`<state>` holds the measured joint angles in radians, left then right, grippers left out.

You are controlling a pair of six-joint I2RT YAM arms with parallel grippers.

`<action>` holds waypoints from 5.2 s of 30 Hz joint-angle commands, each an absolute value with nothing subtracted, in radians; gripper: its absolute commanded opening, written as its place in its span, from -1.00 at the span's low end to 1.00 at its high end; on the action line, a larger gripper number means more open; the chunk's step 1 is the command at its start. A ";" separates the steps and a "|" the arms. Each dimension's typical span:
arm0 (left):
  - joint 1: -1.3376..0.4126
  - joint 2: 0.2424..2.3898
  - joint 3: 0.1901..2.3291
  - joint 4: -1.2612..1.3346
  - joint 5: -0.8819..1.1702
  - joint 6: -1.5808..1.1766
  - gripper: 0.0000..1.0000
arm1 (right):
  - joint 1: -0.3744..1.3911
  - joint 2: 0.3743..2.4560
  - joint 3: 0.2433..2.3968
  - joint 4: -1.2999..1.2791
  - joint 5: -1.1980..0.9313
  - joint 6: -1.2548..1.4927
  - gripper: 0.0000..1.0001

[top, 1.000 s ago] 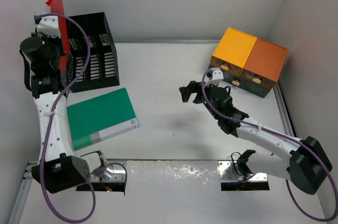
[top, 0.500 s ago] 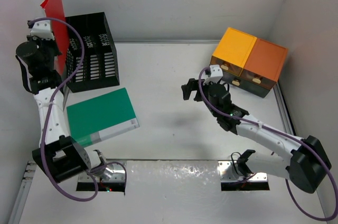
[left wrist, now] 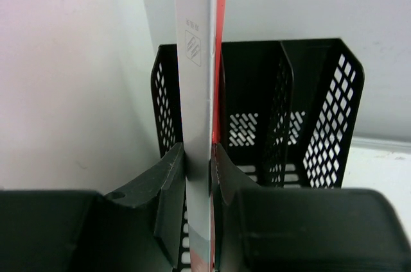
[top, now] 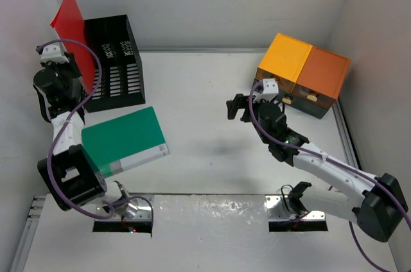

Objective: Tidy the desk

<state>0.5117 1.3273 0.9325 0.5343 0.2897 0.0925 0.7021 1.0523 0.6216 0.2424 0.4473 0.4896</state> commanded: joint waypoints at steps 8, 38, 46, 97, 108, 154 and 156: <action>0.508 1.409 0.989 0.740 0.227 -0.018 -1.00 | 0.713 0.970 0.620 0.265 0.472 0.451 0.98; 0.525 1.624 1.242 0.508 0.453 0.172 -1.00 | 0.713 0.859 0.594 0.210 0.546 0.402 0.98; 0.548 1.700 1.322 0.457 0.743 0.179 -1.00 | 0.712 0.865 0.587 0.229 0.514 0.377 0.98; 0.462 1.812 1.692 -0.292 0.667 0.298 -1.00 | 0.712 0.592 0.514 0.150 0.617 0.299 0.98; 0.437 1.735 1.527 -0.213 0.761 0.308 -1.00 | 0.712 0.538 0.506 0.104 0.627 0.285 0.98; 0.453 2.115 2.097 -0.610 0.592 0.267 -1.00 | 0.712 0.569 0.511 0.172 0.624 0.278 0.98; 0.453 2.115 2.103 -0.612 0.600 0.259 -1.00 | 0.712 0.557 0.508 0.169 0.629 0.282 0.98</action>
